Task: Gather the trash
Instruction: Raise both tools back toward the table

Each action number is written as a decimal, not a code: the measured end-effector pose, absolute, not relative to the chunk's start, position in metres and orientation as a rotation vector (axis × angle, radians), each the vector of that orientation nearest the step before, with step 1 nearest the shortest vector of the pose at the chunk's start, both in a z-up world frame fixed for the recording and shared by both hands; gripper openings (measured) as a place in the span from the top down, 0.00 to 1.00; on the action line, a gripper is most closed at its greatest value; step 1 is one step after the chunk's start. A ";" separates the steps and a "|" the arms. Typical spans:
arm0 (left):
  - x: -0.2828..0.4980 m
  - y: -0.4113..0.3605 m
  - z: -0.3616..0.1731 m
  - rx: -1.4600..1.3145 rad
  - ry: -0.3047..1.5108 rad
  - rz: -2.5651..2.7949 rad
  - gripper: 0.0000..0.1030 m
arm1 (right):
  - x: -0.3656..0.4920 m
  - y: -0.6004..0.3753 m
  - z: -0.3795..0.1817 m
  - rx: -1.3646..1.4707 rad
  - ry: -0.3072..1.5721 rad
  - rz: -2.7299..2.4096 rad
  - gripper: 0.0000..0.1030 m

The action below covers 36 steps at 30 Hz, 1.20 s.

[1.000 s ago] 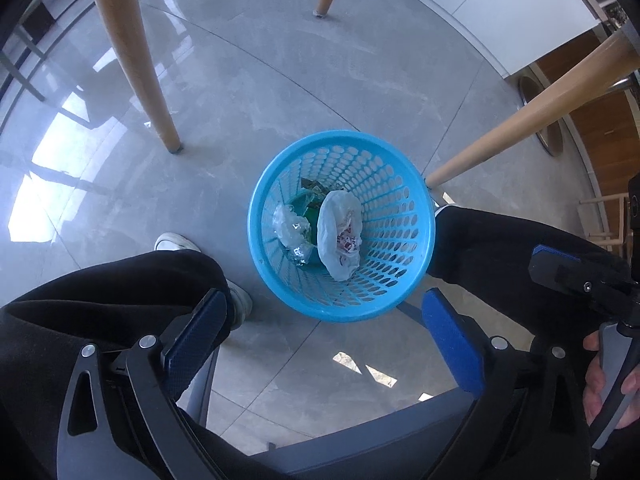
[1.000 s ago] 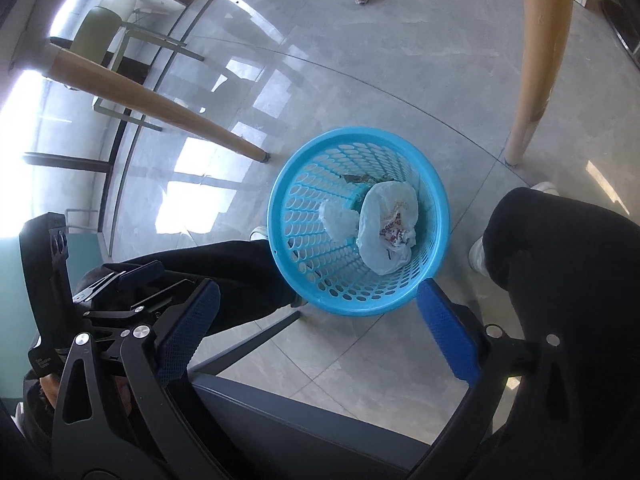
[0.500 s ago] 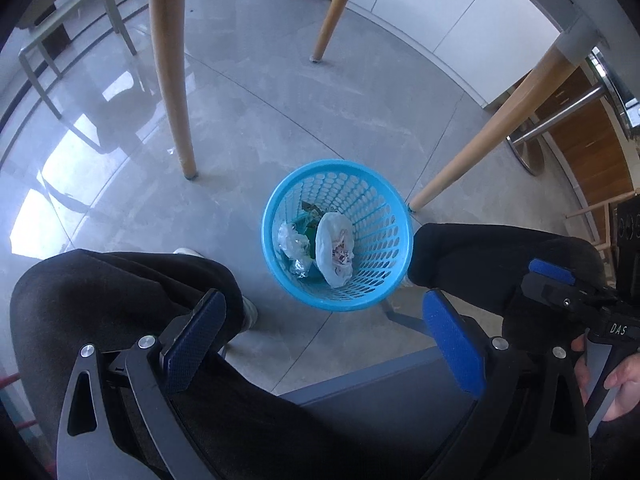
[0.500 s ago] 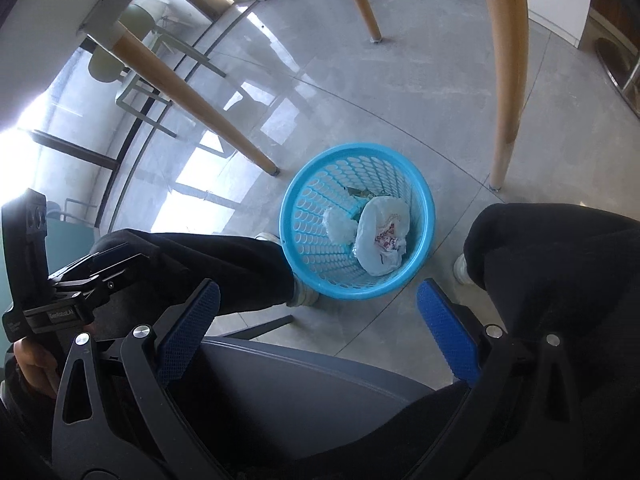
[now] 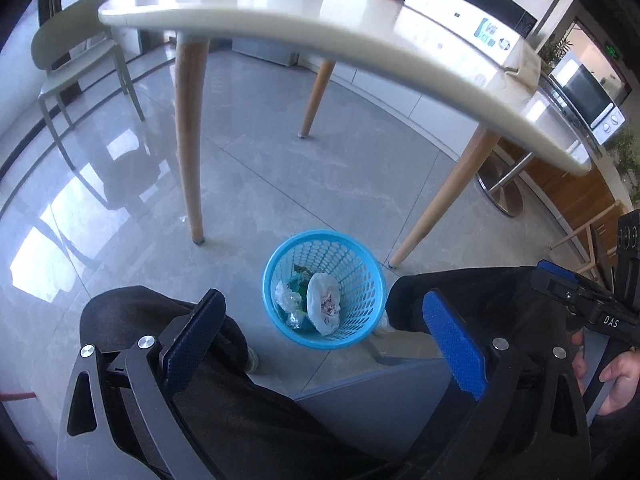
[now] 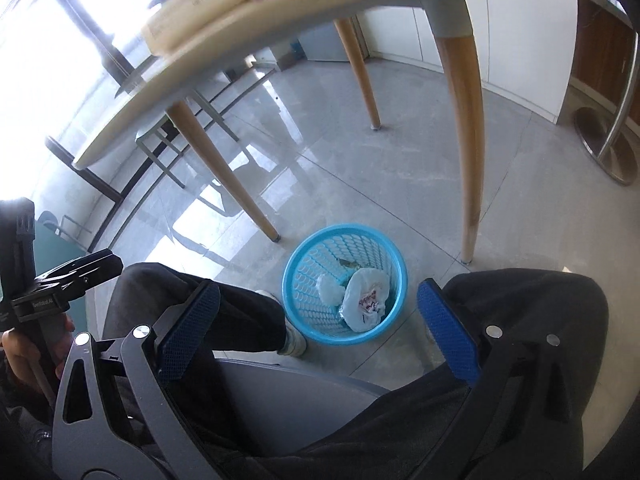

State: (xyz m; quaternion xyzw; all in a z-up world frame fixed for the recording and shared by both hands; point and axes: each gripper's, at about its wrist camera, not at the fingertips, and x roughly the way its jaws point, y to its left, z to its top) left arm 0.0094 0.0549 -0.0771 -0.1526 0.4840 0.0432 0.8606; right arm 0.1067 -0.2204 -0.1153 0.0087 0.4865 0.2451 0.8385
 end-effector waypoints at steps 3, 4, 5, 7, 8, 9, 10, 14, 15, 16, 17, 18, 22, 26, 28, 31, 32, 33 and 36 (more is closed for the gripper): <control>0.008 0.053 -0.061 -0.283 0.963 0.093 0.06 | 0.093 -0.221 -0.090 0.010 0.968 0.547 0.08; 0.007 0.053 -0.055 -0.271 0.946 0.093 0.06 | 0.088 -0.220 -0.081 -0.008 0.947 0.554 0.08; 0.006 0.053 -0.050 -0.261 0.931 0.094 0.06 | 0.083 -0.217 -0.074 -0.026 0.926 0.557 0.08; 0.005 0.053 -0.039 -0.240 0.901 0.093 0.06 | 0.073 -0.213 -0.058 -0.045 0.875 0.577 0.08; 0.005 0.052 -0.034 -0.231 0.886 0.091 0.06 | 0.070 -0.212 -0.051 -0.051 0.856 0.586 0.08; 0.006 0.052 -0.029 -0.222 0.875 0.089 0.06 | 0.068 -0.210 -0.044 -0.051 0.840 0.596 0.08; 0.007 0.051 -0.024 -0.215 0.867 0.086 0.06 | 0.066 -0.209 -0.037 -0.051 0.825 0.608 0.08; 0.012 0.050 -0.008 -0.190 0.832 0.071 0.06 | 0.062 -0.200 -0.015 -0.069 0.773 0.640 0.08; 0.014 0.049 -0.005 -0.182 0.824 0.065 0.06 | 0.062 -0.198 -0.011 -0.073 0.761 0.648 0.08; 0.017 0.049 -0.002 -0.172 0.819 0.062 0.06 | 0.064 -0.196 -0.007 -0.073 0.754 0.662 0.08; 0.020 0.049 0.000 -0.161 0.811 0.063 0.06 | 0.065 -0.192 -0.004 -0.074 0.749 0.672 0.08; 0.024 0.049 0.003 -0.148 0.802 0.067 0.06 | 0.068 -0.189 0.000 -0.076 0.744 0.685 0.08; 0.039 0.059 0.019 -0.137 0.772 0.069 0.06 | 0.081 -0.175 0.008 -0.109 0.716 0.710 0.08; 0.055 0.067 0.036 -0.118 0.737 0.077 0.06 | 0.100 -0.164 0.011 -0.110 0.705 0.711 0.08; 0.064 0.071 0.041 -0.103 0.727 0.073 0.06 | 0.113 -0.157 0.013 -0.101 0.713 0.720 0.08; 0.080 0.075 0.046 -0.093 0.729 0.060 0.06 | 0.130 -0.143 0.013 -0.121 0.721 0.737 0.08; 0.087 0.077 0.047 -0.093 0.731 0.059 0.06 | 0.135 -0.139 0.013 -0.128 0.726 0.742 0.08; 0.093 0.080 0.048 -0.094 0.733 0.055 0.06 | 0.140 -0.134 0.012 -0.131 0.731 0.747 0.08; 0.112 0.086 0.050 -0.099 0.731 0.047 0.06 | 0.154 -0.123 0.010 -0.138 0.742 0.748 0.08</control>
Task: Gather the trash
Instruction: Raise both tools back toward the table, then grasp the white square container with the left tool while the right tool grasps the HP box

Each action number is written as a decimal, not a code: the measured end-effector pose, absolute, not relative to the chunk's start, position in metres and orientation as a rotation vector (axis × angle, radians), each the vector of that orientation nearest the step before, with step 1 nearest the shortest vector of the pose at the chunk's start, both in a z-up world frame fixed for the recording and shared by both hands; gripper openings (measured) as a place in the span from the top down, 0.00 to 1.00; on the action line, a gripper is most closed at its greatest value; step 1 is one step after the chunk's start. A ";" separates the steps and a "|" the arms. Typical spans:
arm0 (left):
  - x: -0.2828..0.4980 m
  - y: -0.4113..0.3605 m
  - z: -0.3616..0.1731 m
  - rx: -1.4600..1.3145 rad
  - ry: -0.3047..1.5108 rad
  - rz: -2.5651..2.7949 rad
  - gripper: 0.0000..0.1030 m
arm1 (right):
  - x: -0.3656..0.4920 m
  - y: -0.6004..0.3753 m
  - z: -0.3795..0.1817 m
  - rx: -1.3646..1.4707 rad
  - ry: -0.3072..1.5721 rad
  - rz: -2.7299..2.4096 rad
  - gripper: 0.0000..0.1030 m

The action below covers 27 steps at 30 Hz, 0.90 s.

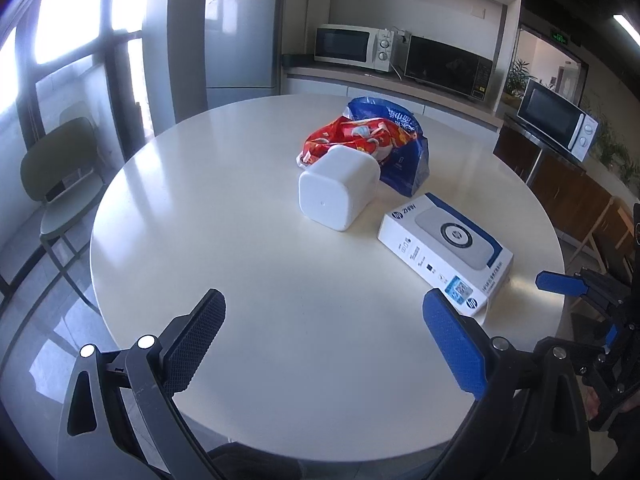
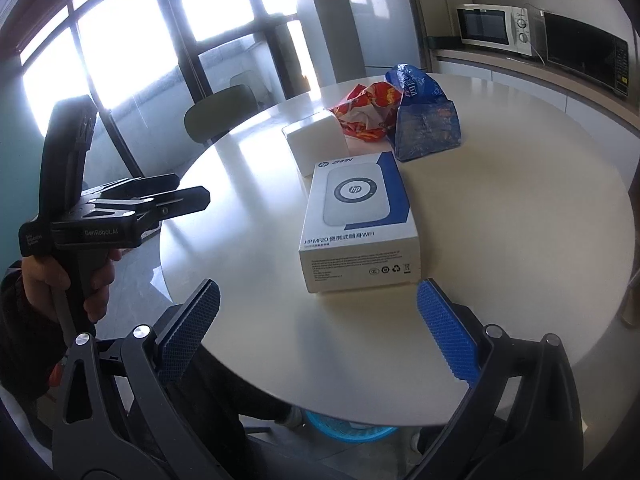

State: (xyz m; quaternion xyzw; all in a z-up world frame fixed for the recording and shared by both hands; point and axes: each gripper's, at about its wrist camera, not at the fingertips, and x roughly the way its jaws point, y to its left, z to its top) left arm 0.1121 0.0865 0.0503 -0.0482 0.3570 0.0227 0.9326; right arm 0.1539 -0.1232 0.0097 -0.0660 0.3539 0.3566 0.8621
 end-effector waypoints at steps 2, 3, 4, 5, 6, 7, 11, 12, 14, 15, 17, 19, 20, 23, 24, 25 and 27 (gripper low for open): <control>0.128 0.090 0.050 -0.090 0.739 0.032 0.06 | 0.164 -0.117 0.007 -0.145 0.755 0.746 0.08; 0.135 0.091 0.050 -0.079 0.743 0.028 0.06 | 0.170 -0.115 0.006 -0.146 0.761 0.740 0.08; 0.144 0.091 0.049 -0.064 0.749 0.024 0.06 | 0.175 -0.112 0.005 -0.144 0.765 0.738 0.08; 0.151 0.091 0.048 -0.055 0.752 0.015 0.06 | 0.180 -0.110 0.004 -0.143 0.768 0.739 0.08; 0.159 0.092 0.048 -0.045 0.755 0.009 0.06 | 0.184 -0.108 0.003 -0.146 0.770 0.736 0.08; 0.166 0.093 0.047 -0.037 0.755 0.007 0.06 | 0.188 -0.105 0.002 -0.152 0.773 0.731 0.08; 0.191 0.098 0.045 -0.024 0.776 -0.024 0.06 | 0.201 -0.097 0.001 -0.152 0.791 0.737 0.08; 0.197 0.099 0.044 -0.020 0.785 -0.042 0.06 | 0.203 -0.096 0.001 -0.155 0.790 0.739 0.08; 0.208 0.100 0.042 -0.006 0.802 -0.064 0.06 | 0.208 -0.092 0.000 -0.165 0.793 0.739 0.08; 0.213 0.101 0.041 -0.001 0.809 -0.076 0.06 | 0.212 -0.090 -0.001 -0.166 0.798 0.741 0.08; 0.222 0.103 0.039 0.007 0.819 -0.086 0.06 | 0.220 -0.087 -0.002 -0.163 0.805 0.736 0.08; 0.230 0.103 0.038 0.008 0.832 -0.119 0.06 | 0.226 -0.086 -0.003 -0.160 0.808 0.735 0.09; 0.233 0.102 0.037 0.007 0.834 -0.132 0.06 | 0.229 -0.085 -0.003 -0.161 0.808 0.732 0.09; 0.243 0.102 0.035 -0.002 0.847 -0.174 0.06 | 0.234 -0.084 -0.006 -0.139 0.834 0.748 0.20; 0.246 0.102 0.034 -0.005 0.850 -0.177 0.06 | 0.236 -0.084 -0.006 -0.140 0.843 0.742 0.24; 0.249 0.102 0.032 -0.009 0.857 -0.190 0.06 | 0.237 -0.085 -0.007 -0.145 0.846 0.736 0.27; 0.253 0.101 0.030 -0.007 0.864 -0.217 0.06 | 0.236 -0.086 -0.006 -0.158 0.841 0.738 0.29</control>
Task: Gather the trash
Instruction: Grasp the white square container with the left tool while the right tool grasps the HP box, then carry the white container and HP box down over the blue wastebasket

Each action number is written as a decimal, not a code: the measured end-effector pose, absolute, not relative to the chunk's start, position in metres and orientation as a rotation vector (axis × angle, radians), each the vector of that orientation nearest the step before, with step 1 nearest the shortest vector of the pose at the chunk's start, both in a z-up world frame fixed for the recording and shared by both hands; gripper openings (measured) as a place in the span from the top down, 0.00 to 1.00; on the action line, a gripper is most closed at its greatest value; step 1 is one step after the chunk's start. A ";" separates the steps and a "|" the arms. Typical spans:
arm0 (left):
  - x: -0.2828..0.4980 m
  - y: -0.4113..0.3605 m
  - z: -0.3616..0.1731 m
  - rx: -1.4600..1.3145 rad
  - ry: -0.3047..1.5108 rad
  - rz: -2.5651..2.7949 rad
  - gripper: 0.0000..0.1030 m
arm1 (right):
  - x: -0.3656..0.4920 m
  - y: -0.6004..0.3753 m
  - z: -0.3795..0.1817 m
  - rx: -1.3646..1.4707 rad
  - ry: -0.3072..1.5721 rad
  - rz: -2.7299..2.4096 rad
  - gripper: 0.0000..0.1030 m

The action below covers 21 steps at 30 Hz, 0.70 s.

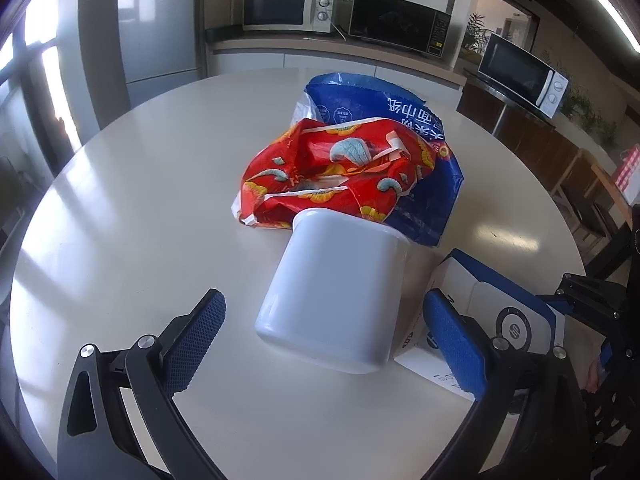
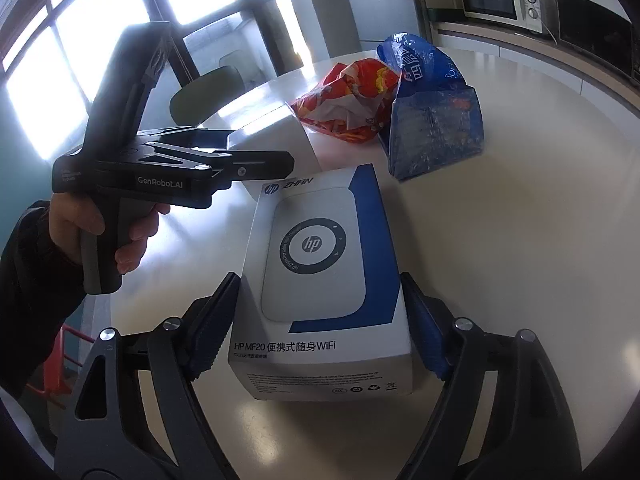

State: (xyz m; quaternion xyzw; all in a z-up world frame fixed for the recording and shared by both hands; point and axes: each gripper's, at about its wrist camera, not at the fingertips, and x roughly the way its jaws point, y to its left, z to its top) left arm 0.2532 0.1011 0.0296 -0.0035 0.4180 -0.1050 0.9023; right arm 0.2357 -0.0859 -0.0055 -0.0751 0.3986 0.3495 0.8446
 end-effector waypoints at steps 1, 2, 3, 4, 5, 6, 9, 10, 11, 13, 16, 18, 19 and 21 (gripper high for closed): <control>0.253 0.101 0.029 -0.006 0.860 -0.224 0.06 | 0.235 -0.087 -0.005 -0.170 0.834 0.734 0.30; 0.253 0.101 0.028 -0.008 0.861 -0.235 0.08 | 0.234 -0.088 -0.004 -0.175 0.827 0.730 0.30; 0.254 0.100 0.028 -0.010 0.866 -0.243 0.08 | 0.233 -0.090 -0.004 -0.176 0.825 0.724 0.31; 0.254 0.100 0.027 -0.009 0.868 -0.246 0.11 | 0.232 -0.092 -0.003 -0.173 0.823 0.718 0.31; 0.255 0.100 0.027 -0.007 0.870 -0.252 0.19 | 0.231 -0.095 -0.003 -0.167 0.821 0.710 0.31; 0.256 0.101 0.026 -0.006 0.872 -0.253 0.23 | 0.231 -0.099 -0.003 -0.160 0.820 0.706 0.31; 0.259 0.102 0.021 -0.014 0.895 -0.267 0.36 | 0.232 -0.111 -0.001 -0.141 0.818 0.685 0.31; 0.259 0.102 0.019 -0.010 0.899 -0.265 0.39 | 0.232 -0.115 -0.001 -0.129 0.817 0.678 0.31; 0.259 0.102 0.017 -0.005 0.901 -0.257 0.41 | 0.233 -0.119 0.000 -0.115 0.819 0.673 0.31; 0.257 0.102 0.016 -0.009 0.900 -0.260 0.42 | 0.235 -0.125 0.002 -0.098 0.819 0.667 0.31; 0.256 0.102 0.016 -0.017 0.896 -0.256 0.42 | 0.235 -0.131 0.003 -0.092 0.808 0.664 0.31; 0.254 0.101 0.016 -0.006 0.889 -0.255 0.43 | 0.235 -0.132 0.003 -0.088 0.803 0.659 0.31; 0.252 0.100 0.016 0.002 0.888 -0.251 0.43 | 0.237 -0.133 0.003 -0.085 0.802 0.660 0.31; 0.250 0.099 0.017 0.001 0.882 -0.244 0.43 | 0.236 -0.133 0.003 -0.085 0.796 0.658 0.31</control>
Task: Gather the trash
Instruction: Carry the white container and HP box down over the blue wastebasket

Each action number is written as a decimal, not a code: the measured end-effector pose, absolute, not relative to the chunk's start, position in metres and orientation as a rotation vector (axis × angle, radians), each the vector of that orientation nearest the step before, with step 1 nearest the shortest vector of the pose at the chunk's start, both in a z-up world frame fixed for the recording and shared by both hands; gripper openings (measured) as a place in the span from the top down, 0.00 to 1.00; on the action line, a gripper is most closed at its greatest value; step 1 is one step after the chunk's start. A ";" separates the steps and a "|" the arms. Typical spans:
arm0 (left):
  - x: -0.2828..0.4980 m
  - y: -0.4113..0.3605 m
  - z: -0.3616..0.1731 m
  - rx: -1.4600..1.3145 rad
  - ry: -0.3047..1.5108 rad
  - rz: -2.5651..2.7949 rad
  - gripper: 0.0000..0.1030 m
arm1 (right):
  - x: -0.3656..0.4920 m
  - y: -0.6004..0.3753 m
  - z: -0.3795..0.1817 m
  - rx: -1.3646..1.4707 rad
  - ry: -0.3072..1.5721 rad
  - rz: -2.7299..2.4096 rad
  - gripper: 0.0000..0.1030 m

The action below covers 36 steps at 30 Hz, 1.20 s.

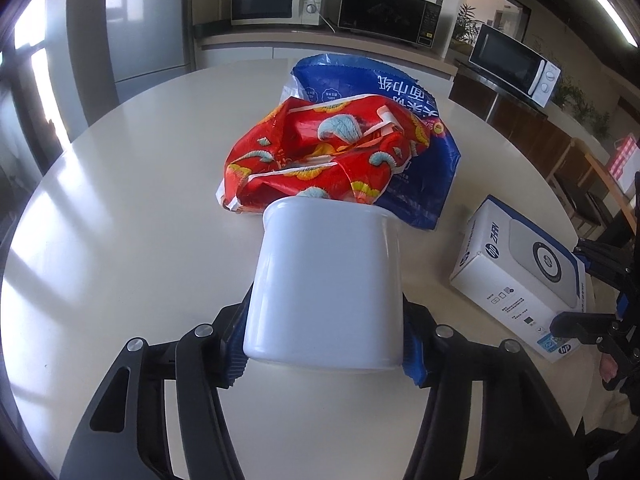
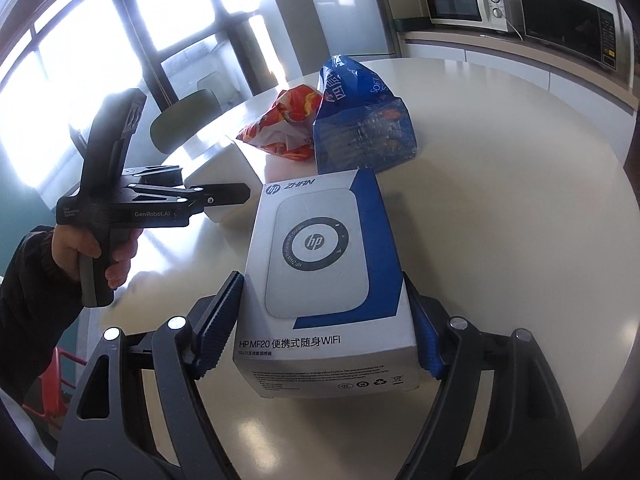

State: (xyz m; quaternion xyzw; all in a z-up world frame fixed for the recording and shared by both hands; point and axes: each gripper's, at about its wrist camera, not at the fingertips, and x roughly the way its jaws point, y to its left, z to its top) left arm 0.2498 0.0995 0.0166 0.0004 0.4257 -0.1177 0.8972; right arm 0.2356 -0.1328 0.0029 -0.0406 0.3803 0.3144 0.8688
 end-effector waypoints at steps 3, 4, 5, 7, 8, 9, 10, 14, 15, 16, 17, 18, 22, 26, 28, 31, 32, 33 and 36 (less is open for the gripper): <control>0.244 0.098 0.020 -0.002 0.871 -0.237 0.43 | 0.235 -0.131 0.005 -0.089 0.785 0.656 0.31; 0.242 0.098 0.021 -0.007 0.867 -0.234 0.43 | 0.234 -0.131 0.006 -0.095 0.780 0.657 0.31; 0.240 0.098 0.023 -0.013 0.865 -0.235 0.43 | 0.233 -0.130 0.008 -0.099 0.777 0.659 0.31; 0.234 0.099 0.026 -0.021 0.855 -0.222 0.43 | 0.232 -0.129 0.012 -0.104 0.768 0.665 0.31; 0.230 0.099 0.028 -0.026 0.851 -0.217 0.43 | 0.230 -0.129 0.014 -0.109 0.762 0.666 0.31; 0.227 0.099 0.030 -0.028 0.846 -0.214 0.43 | 0.228 -0.129 0.016 -0.114 0.755 0.669 0.31; 0.223 0.098 0.033 -0.025 0.838 -0.207 0.43 | 0.226 -0.129 0.018 -0.118 0.748 0.671 0.32; 0.206 0.097 0.040 -0.026 0.811 -0.179 0.43 | 0.218 -0.131 0.026 -0.124 0.728 0.680 0.32; 0.202 0.097 0.042 -0.027 0.810 -0.176 0.43 | 0.216 -0.131 0.028 -0.124 0.725 0.682 0.32; 0.198 0.097 0.043 -0.029 0.808 -0.168 0.43 | 0.214 -0.131 0.029 -0.125 0.723 0.683 0.32; 0.194 0.097 0.044 -0.035 0.805 -0.163 0.43 | 0.212 -0.132 0.030 -0.124 0.722 0.687 0.32; 0.189 0.096 0.046 -0.041 0.802 -0.160 0.43 | 0.210 -0.132 0.032 -0.121 0.720 0.690 0.32; 0.168 0.092 0.050 -0.057 0.785 -0.150 0.43 | 0.198 -0.134 0.040 -0.112 0.705 0.709 0.32; 0.146 0.086 0.054 -0.069 0.770 -0.140 0.43 | 0.182 -0.137 0.049 -0.101 0.689 0.732 0.32; 0.134 0.084 0.056 -0.076 0.761 -0.137 0.43 | 0.174 -0.140 0.053 -0.097 0.683 0.737 0.32; 0.119 0.079 0.057 -0.091 0.752 -0.141 0.43 | 0.163 -0.145 0.055 -0.086 0.685 0.743 0.32; 0.115 0.078 0.057 -0.095 0.749 -0.144 0.43 | 0.160 -0.146 0.056 -0.083 0.685 0.746 0.32; 0.110 0.077 0.057 -0.098 0.745 -0.145 0.43 | 0.157 -0.148 0.056 -0.082 0.686 0.745 0.32; 0.097 0.072 0.058 -0.109 0.736 -0.148 0.43 | 0.149 -0.154 0.057 -0.069 0.690 0.747 0.32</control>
